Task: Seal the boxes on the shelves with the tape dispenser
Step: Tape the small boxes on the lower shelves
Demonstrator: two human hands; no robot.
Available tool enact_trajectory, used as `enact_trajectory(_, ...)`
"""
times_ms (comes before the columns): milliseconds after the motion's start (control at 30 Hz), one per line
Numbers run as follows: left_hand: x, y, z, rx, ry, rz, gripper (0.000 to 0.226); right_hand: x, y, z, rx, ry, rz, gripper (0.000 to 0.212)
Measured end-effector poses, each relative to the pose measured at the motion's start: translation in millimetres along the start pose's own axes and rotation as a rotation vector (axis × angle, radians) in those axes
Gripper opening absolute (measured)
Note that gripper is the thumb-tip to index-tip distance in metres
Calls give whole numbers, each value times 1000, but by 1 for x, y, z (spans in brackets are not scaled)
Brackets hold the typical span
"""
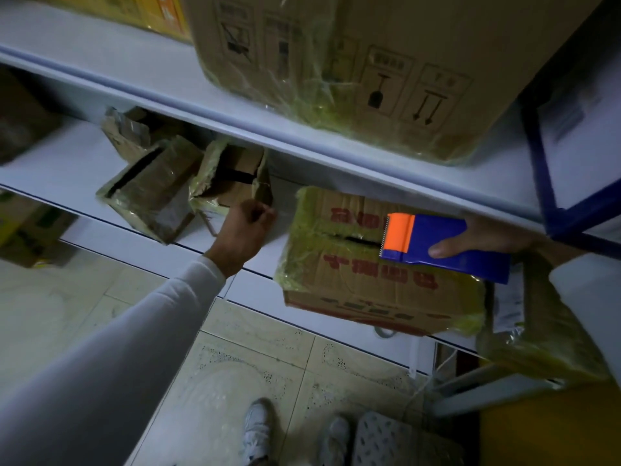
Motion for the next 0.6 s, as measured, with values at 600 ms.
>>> enact_trajectory(600, -6, -44, -28, -224, 224, -125, 25, 2, -1, -3, -82, 163, 128, 21)
Point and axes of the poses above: each hand's wrist, its own x-axis towards the middle knuckle, its own y-axis out of the back of the hand, z = x × y, the point moved 7 cm from there along x, towards the middle knuckle, and after that the axes turned 3 degrees about -z, right-handed, at the moved point
